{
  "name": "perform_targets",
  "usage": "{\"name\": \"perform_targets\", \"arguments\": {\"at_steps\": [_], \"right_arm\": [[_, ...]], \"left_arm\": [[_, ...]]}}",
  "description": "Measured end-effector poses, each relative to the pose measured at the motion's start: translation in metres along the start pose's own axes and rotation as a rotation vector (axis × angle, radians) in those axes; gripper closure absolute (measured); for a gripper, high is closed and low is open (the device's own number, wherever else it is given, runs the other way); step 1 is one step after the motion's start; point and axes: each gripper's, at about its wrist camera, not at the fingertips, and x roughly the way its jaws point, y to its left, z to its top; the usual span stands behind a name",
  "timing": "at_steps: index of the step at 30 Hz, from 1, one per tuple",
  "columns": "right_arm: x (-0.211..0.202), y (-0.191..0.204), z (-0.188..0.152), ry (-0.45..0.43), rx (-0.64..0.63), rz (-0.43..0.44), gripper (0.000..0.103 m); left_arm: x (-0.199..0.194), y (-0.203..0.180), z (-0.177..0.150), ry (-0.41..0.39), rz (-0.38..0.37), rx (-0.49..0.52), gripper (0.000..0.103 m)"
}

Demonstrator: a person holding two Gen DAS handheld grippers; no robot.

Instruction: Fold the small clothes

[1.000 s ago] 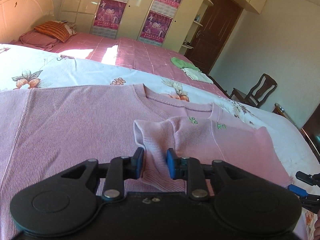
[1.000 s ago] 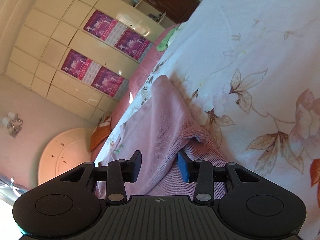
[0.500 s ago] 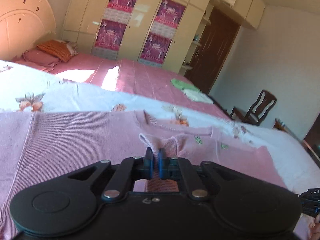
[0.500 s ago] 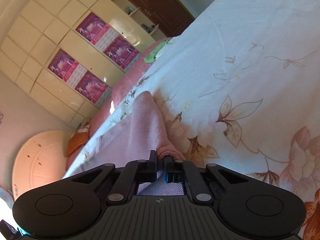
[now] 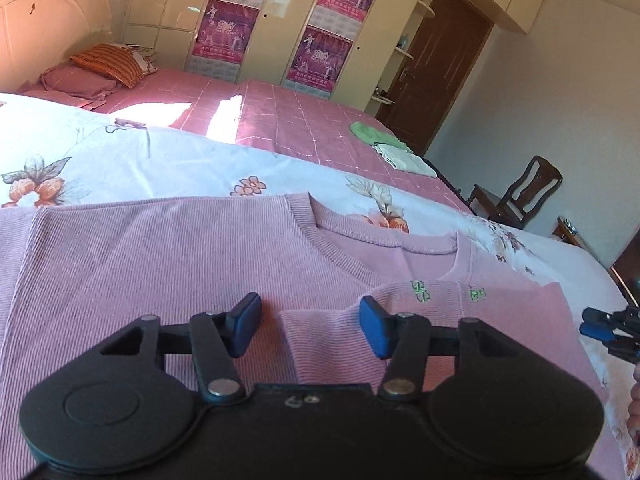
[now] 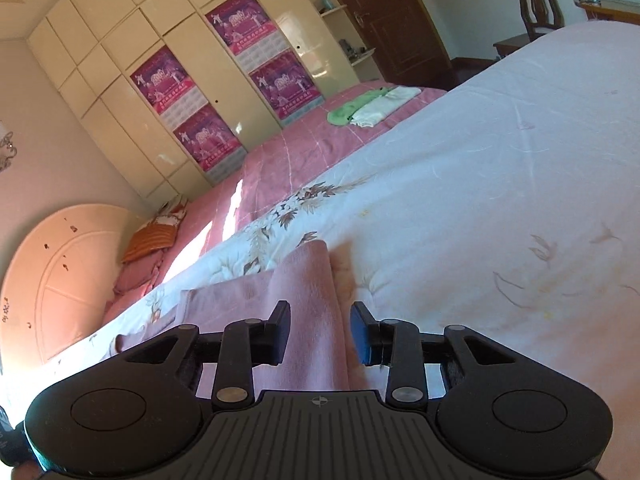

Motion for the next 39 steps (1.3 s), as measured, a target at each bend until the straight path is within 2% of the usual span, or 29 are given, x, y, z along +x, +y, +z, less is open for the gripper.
{"name": "perform_targets", "arguments": {"at_steps": [1, 2, 3, 5, 7, 8, 10, 11, 12, 13, 14, 15, 16, 17, 18, 21, 23, 24, 26, 27, 29, 32, 34, 35, 36, 37, 39], "right_arm": [[0.012, -0.002, 0.003, 0.022, 0.003, -0.006, 0.069], [0.022, -0.003, 0.004, 0.047, 0.009, -0.004, 0.069], [0.029, -0.003, 0.004, 0.067, 0.007, 0.008, 0.069], [0.033, 0.005, 0.003, 0.076, -0.079, 0.007, 0.1], [0.022, 0.01, 0.002, 0.011, -0.117, -0.012, 0.1], [0.021, 0.009, 0.001, 0.0, -0.121, -0.027, 0.1], [0.035, 0.006, -0.007, 0.048, -0.144, -0.083, 0.1], [0.038, 0.005, -0.009, 0.046, -0.145, -0.078, 0.1], [0.039, 0.005, -0.007, 0.05, -0.142, -0.077, 0.1], [0.038, 0.006, -0.004, 0.052, -0.139, -0.084, 0.1], [0.035, 0.009, -0.002, 0.038, -0.152, -0.106, 0.099], [0.027, 0.013, -0.002, -0.001, -0.18, -0.137, 0.097], [0.018, 0.018, -0.001, -0.045, -0.223, -0.139, 0.096], [0.014, 0.022, 0.002, -0.056, -0.257, -0.122, 0.096], [0.015, 0.025, 0.002, -0.052, -0.28, -0.117, 0.096], [0.04, 0.032, 0.002, -0.008, -0.325, -0.144, 0.096], [0.063, 0.028, -0.004, 0.055, -0.318, -0.156, 0.094], [0.064, 0.028, -0.008, 0.036, -0.33, -0.154, 0.093], [0.061, 0.029, -0.009, 0.051, -0.368, -0.168, 0.091], [0.057, 0.028, -0.009, 0.072, -0.37, -0.172, 0.085], [0.039, 0.02, -0.013, 0.098, -0.366, -0.152, 0.084], [-0.006, 0.023, -0.036, 0.059, -0.435, -0.137, 0.084], [-0.025, 0.022, -0.058, 0.051, -0.433, -0.095, 0.084], [-0.022, 0.021, -0.071, 0.089, -0.459, -0.097, 0.085], [-0.019, 0.021, -0.085, 0.083, -0.496, -0.117, 0.085], [-0.02, 0.022, -0.093, 0.047, -0.51, -0.128, 0.085], [-0.02, 0.03, -0.087, 0.053, -0.477, -0.16, 0.084]], "left_arm": [[0.002, -0.001, 0.0, 0.011, -0.01, 0.006, 0.082], [0.004, -0.002, 0.0, 0.013, -0.022, 0.0, 0.092], [0.002, -0.002, -0.002, 0.0, -0.028, -0.01, 0.096], [-0.013, -0.007, -0.006, -0.099, -0.015, 0.001, 0.096], [-0.026, -0.01, -0.008, -0.172, 0.017, 0.018, 0.096], [-0.024, -0.009, -0.01, -0.161, 0.027, 0.015, 0.096], [-0.007, -0.006, -0.014, -0.088, 0.046, 0.003, 0.096], [0.0, -0.004, -0.016, -0.063, 0.047, -0.002, 0.095], [-0.001, -0.002, -0.013, -0.059, 0.049, -0.007, 0.091], [-0.003, -0.002, -0.011, -0.055, 0.057, -0.01, 0.081], [-0.01, -0.002, -0.008, -0.068, 0.094, -0.01, 0.073], [-0.022, -0.003, -0.007, -0.108, 0.143, -0.004, 0.055], [-0.033, -0.006, -0.007, -0.157, 0.157, 0.005, 0.048], [-0.042, -0.013, -0.005, -0.188, 0.129, 0.027, 0.048], [-0.041, -0.022, -0.002, -0.177, 0.102, 0.059, 0.045], [-0.014, -0.067, 0.0, -0.089, 0.028, 0.206, 0.022], [0.009, -0.084, -0.009, -0.024, 0.019, 0.257, 0.02], [0.024, -0.085, -0.015, 0.033, 0.044, 0.269, 0.019], [0.024, -0.085, -0.024, 0.011, 0.056, 0.294, 0.019], [0.018, -0.083, -0.024, 0.017, 0.052, 0.279, 0.019], [-0.002, -0.076, -0.027, 0.007, 0.066, 0.249, 0.019], [-0.038, -0.068, -0.039, -0.034, 0.027, 0.186, 0.019], [-0.046, -0.072, -0.048, -0.038, 0.028, 0.205, 0.019], [-0.042, -0.074, -0.054, -0.015, 0.042, 0.222, 0.019], [-0.033, -0.074, -0.062, 0.03, 0.072, 0.229, 0.019], [-0.034, -0.077, -0.068, 0.007, 0.089, 0.265, 0.02], [-0.042, -0.085, -0.064, 0.004, 0.109, 0.272, 0.021]]}}
